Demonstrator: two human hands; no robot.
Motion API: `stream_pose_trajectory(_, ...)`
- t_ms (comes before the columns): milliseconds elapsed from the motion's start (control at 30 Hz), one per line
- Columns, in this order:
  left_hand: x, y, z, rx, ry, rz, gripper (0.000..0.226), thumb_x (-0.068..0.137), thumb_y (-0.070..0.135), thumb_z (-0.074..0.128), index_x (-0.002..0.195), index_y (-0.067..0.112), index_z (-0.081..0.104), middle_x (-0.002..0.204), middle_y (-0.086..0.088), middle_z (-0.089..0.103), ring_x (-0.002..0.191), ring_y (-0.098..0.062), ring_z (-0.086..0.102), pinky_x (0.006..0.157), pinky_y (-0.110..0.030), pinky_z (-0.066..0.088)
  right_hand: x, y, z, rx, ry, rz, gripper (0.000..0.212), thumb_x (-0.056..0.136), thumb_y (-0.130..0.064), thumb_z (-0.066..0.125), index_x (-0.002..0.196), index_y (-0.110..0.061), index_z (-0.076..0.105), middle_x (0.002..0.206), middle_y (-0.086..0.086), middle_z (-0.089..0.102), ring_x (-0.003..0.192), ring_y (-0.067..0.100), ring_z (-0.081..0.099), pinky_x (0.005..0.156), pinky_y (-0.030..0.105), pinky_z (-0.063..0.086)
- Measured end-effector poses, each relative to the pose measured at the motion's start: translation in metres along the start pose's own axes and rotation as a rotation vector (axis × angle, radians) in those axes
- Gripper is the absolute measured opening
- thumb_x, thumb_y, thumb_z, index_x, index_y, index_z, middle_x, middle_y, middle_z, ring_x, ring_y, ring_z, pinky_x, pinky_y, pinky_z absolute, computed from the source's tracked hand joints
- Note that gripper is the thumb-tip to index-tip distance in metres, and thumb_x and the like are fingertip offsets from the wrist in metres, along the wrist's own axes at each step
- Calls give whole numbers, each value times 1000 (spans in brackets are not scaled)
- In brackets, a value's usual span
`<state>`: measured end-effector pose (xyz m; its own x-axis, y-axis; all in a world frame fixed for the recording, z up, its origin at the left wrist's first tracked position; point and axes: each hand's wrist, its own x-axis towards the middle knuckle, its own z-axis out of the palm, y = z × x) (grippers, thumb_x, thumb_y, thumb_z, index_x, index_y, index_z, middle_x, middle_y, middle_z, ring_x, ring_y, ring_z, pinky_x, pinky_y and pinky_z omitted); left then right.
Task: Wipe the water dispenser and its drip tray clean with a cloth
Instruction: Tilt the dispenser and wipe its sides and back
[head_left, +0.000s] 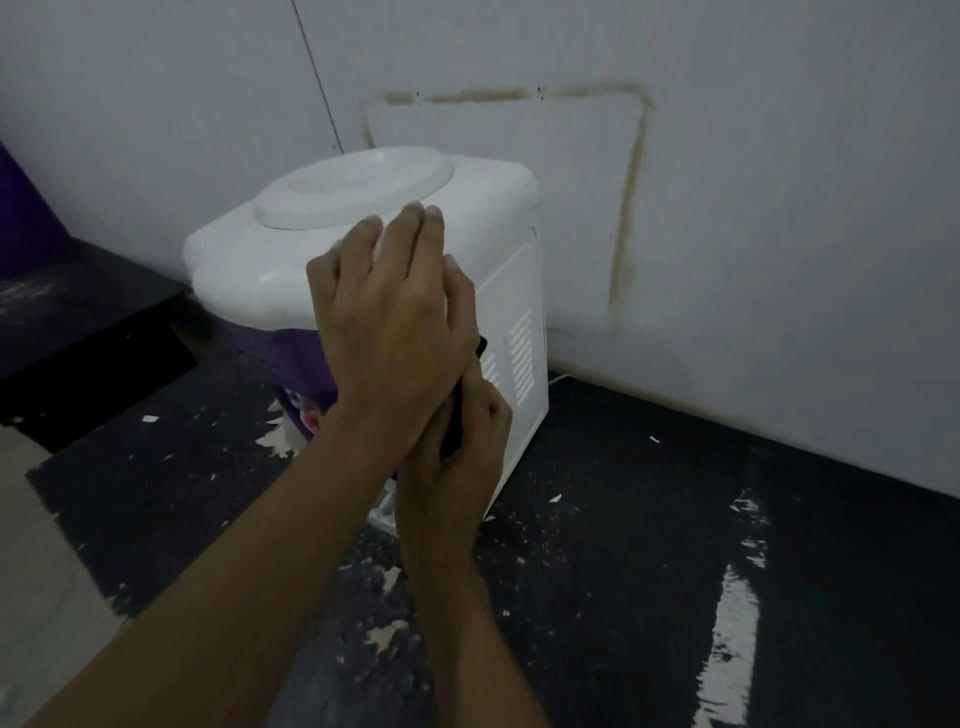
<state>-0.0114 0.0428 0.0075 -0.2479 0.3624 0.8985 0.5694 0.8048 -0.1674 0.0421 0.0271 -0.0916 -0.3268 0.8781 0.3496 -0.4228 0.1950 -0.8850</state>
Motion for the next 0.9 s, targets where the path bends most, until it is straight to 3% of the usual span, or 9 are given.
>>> stream_pose_trajectory(100,-8,4,2,-2,38,-22,42,99,28,44,132,12,64,132,0,67,121,-25,61,100,-39,36,-17,25,-20,-27,-51,33,40,105,-16,49,142,-30,52,126,-1,51,115,10,55,89,15,50)
stream_pose_trajectory(200,-9,6,5,29,77,-33,41,98,28,46,131,12,65,131,1,68,119,-24,61,100,-41,39,-26,46,-38,-41,-86,230,44,104,-14,47,136,-44,42,126,-5,47,111,1,53,81,9,50)
stream_pose_trajectory(300,-11,8,10,53,127,-37,41,97,29,47,129,13,66,129,2,69,117,-25,62,101,-44,42,-29,44,-35,-30,-66,208,44,104,-15,48,142,-37,43,124,-11,45,111,1,53,81,14,54)
stream_pose_trajectory(400,-10,8,12,76,159,-41,41,96,30,48,128,14,67,128,2,69,117,-25,63,101,-46,43,-35,45,-30,-46,-56,133,45,104,-15,48,142,-39,42,128,-9,45,117,-1,51,85,10,51)
stream_pose_trajectory(600,-11,7,14,61,201,-49,40,95,31,50,127,15,69,126,4,70,114,-25,64,100,-45,44,-47,76,-58,-259,-152,335,46,106,-21,43,148,-38,36,137,-5,44,106,-30,38,76,-3,39)
stream_pose_trajectory(667,-11,7,14,47,217,-49,40,96,33,50,126,15,69,125,4,70,114,-25,64,100,-46,43,-44,72,-52,-261,-133,295,46,106,-21,44,147,-39,37,136,-7,44,109,-27,39,78,-2,40)
stream_pose_trajectory(800,-14,3,17,42,214,-24,42,95,35,50,128,15,67,127,4,69,116,-26,62,100,-48,42,-48,63,-34,-145,-36,159,44,105,-21,44,141,-47,40,134,-17,44,122,-5,48,86,9,49)
stream_pose_trajectory(900,-16,0,16,48,193,17,44,94,34,51,131,13,64,131,2,67,118,-29,61,102,-50,42,-49,78,-39,-106,12,341,44,105,-16,45,139,-44,45,134,-16,44,115,-13,48,79,-1,42)
